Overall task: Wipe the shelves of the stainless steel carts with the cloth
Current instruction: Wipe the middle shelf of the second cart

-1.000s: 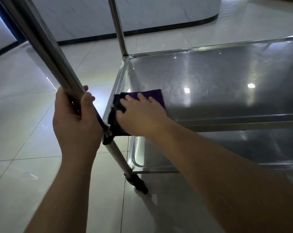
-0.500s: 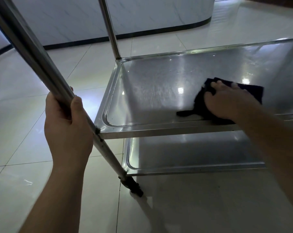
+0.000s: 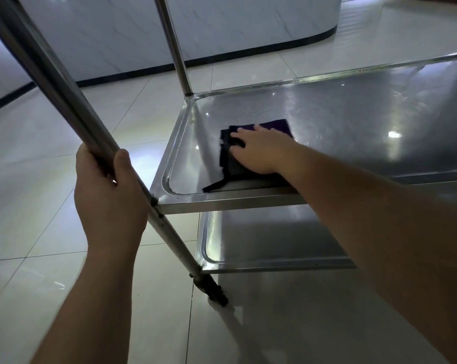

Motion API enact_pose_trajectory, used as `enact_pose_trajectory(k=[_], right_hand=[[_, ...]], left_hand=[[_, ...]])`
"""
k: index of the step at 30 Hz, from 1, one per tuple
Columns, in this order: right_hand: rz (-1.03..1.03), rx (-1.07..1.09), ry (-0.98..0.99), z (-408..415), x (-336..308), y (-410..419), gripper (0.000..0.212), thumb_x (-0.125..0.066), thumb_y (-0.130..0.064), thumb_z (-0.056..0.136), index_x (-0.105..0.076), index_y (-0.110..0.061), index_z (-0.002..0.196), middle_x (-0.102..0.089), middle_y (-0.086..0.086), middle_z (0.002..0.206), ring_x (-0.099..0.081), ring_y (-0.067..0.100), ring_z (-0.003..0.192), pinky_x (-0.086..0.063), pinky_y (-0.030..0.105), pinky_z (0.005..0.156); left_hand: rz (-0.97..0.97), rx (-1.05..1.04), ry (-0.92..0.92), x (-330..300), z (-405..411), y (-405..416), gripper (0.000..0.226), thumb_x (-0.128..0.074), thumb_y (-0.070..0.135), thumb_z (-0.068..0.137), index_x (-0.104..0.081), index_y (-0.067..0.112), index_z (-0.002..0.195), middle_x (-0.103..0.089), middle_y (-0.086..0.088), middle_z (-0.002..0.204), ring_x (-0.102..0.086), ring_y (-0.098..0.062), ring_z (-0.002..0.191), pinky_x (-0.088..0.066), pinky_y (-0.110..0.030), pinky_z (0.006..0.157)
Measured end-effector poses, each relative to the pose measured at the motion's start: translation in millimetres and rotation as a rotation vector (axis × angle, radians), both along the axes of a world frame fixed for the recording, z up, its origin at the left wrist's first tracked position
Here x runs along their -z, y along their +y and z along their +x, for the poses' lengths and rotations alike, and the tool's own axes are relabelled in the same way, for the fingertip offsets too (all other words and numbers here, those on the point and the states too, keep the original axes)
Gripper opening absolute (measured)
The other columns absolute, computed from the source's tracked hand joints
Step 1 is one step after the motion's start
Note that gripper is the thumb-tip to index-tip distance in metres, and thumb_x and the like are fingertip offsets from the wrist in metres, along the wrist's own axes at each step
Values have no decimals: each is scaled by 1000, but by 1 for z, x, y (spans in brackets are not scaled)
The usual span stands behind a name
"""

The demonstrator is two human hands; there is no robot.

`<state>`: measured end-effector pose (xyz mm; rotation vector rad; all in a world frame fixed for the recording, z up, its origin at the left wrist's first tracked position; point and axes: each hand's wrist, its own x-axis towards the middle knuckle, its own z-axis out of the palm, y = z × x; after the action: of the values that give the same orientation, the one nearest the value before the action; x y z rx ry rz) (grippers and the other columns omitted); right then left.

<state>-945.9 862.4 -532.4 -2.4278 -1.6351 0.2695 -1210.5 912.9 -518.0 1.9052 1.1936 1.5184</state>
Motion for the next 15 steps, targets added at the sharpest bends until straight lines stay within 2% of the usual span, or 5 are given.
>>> enact_pose_trajectory(k=[4, 6, 9, 13, 15], right_hand=[[-12, 112, 15, 42, 0, -36, 66, -23, -63, 98, -21, -38, 160, -16, -7, 170, -14, 27, 156, -16, 53, 124], [-8, 119, 10, 49, -1, -49, 66, -23, -63, 99, -22, -37, 160, -18, -7, 169, -15, 27, 156, -16, 52, 124], [10, 97, -6, 48, -2, -56, 63, -23, -58, 103, -24, -33, 160, -19, -7, 169, -15, 25, 156, -14, 49, 123], [2, 84, -12, 47, -4, -59, 61, -23, -51, 106, -22, -28, 162, -15, -5, 170, -12, 23, 156, -9, 47, 124], [-6, 90, -4, 50, -4, -61, 61, -22, -50, 106, -20, -28, 162, -13, -4, 170, -11, 24, 156, -8, 47, 124]], left_hand=[[84, -135, -88, 1, -1, -8, 34, -61, 35, 95, -51, 31, 126, -57, 14, 123, -57, 2, 102, -43, -10, 88], [260, -179, -50, 3, 5, -19, 35, -64, 26, 93, -49, 25, 123, -46, 1, 121, -47, -7, 99, -41, -18, 90], [350, 88, 158, 16, 30, -43, 31, -64, 21, 96, -52, 15, 124, -44, 6, 116, -47, -7, 100, -39, -15, 90], [177, 371, 378, 35, 67, -75, 40, -53, 36, 104, -48, 24, 141, -50, 6, 138, -47, -1, 122, -44, -22, 105], [67, 448, 491, 41, 78, -84, 50, -44, 46, 105, -39, 29, 152, -43, 8, 152, -50, -9, 132, -45, -34, 113]])
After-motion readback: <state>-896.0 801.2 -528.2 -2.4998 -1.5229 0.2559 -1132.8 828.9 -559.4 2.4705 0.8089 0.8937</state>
